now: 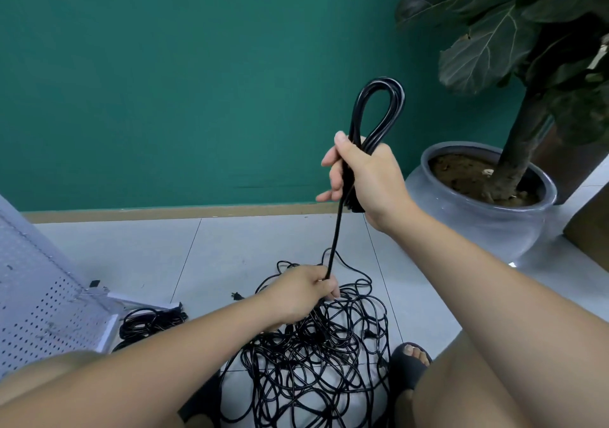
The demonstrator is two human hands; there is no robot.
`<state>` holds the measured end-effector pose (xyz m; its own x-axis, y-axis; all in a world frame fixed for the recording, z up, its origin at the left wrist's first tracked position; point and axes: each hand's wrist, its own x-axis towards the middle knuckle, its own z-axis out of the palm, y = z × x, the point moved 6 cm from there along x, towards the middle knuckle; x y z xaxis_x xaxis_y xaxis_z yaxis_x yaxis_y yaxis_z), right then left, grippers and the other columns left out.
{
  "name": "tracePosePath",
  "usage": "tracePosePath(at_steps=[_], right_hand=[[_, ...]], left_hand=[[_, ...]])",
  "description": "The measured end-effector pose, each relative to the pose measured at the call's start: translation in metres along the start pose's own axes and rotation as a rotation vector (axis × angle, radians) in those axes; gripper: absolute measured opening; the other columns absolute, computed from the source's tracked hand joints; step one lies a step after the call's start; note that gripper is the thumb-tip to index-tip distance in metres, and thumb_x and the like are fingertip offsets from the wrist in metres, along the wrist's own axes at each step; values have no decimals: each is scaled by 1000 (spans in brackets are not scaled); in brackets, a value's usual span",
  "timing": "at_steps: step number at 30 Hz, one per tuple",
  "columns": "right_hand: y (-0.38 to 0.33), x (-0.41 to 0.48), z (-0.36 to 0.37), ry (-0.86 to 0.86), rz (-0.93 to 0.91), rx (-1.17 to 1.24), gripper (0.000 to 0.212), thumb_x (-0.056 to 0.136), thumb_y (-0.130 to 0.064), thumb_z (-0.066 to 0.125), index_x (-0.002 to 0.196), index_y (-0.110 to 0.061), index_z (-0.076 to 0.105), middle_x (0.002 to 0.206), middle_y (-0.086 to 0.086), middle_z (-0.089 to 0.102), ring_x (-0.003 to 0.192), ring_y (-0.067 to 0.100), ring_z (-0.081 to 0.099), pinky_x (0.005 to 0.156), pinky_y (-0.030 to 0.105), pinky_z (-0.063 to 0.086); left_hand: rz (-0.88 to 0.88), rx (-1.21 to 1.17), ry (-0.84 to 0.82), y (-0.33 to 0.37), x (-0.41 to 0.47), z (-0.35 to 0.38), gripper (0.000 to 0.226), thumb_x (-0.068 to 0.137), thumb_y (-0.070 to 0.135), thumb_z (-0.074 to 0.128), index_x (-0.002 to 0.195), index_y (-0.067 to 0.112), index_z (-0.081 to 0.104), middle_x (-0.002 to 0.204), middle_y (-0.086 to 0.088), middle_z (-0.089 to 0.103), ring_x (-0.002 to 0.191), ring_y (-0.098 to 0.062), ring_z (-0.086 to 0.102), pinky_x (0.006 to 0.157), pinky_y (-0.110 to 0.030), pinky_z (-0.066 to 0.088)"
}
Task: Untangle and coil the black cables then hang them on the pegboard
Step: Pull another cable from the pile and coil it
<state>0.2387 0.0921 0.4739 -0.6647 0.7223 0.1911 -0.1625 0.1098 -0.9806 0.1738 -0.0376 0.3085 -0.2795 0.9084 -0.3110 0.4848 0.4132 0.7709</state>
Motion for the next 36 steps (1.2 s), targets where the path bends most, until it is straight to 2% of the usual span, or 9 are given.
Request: tracePosePath(at_steps=[4,7,11,18,21,24,28,31,36], right_hand=[[-4,5,-15,68,-40,-183,45,113,-36,52,84,-5,67,59,11,55,46,26,53,61,47,62],[-2,7,-25,115,-75,-387,43,112,-39,52,84,-9,65,58,6,59,50,23,56,58,45,58],[5,8,-27,63,-100,-646,41,112,-44,49,85,-17,63,59,4,59,50,20,51,61,52,57],[24,-2,3,-167,-102,-803,39,111,-45,50,85,-22,67,58,1,61,50,19,58,62,45,57],[35,-11,20,-299,-52,-767,42,111,-42,53,75,-23,61,55,-1,60,51,15,56,57,36,48],[44,-28,37,-433,81,-596,39,111,-38,52,86,-16,71,55,0,55,45,15,49,50,27,42],[44,-51,58,-468,300,-165,81,104,-77,27,105,-12,75,54,9,37,41,20,35,44,24,34],[37,-59,64,-442,355,-79,99,90,-92,16,108,-16,77,54,8,33,42,20,34,44,22,30],[35,-64,66,-590,230,-246,77,102,-79,35,114,-12,71,54,8,36,42,21,37,45,24,35]], left_hand=[[57,196,-50,15,-7,-2,27,112,33,48,96,23,68,83,2,80,48,-7,49,57,-28,42],[139,331,-1,35,-21,-12,32,114,37,45,96,22,68,67,2,66,56,-10,55,62,-30,49],[220,355,108,68,-50,-41,33,113,36,47,92,23,69,58,8,50,46,-6,43,52,-26,36],[454,170,406,111,-97,-116,24,99,36,72,78,25,66,58,10,54,53,-7,42,54,-24,35],[489,152,423,106,-94,-130,19,97,36,77,80,29,69,64,3,61,59,-17,53,61,-36,45],[531,165,484,106,-92,-142,17,94,33,81,80,26,74,62,8,62,55,-12,47,54,-29,38],[592,141,656,105,-92,-162,21,86,34,89,77,23,74,66,8,63,59,-12,55,57,-20,40],[606,119,712,103,-90,-169,24,81,37,92,74,23,74,68,5,63,61,-13,55,58,-24,44],[668,218,766,108,-94,-167,29,76,31,95,74,19,68,72,6,60,67,-15,55,61,-23,41]])
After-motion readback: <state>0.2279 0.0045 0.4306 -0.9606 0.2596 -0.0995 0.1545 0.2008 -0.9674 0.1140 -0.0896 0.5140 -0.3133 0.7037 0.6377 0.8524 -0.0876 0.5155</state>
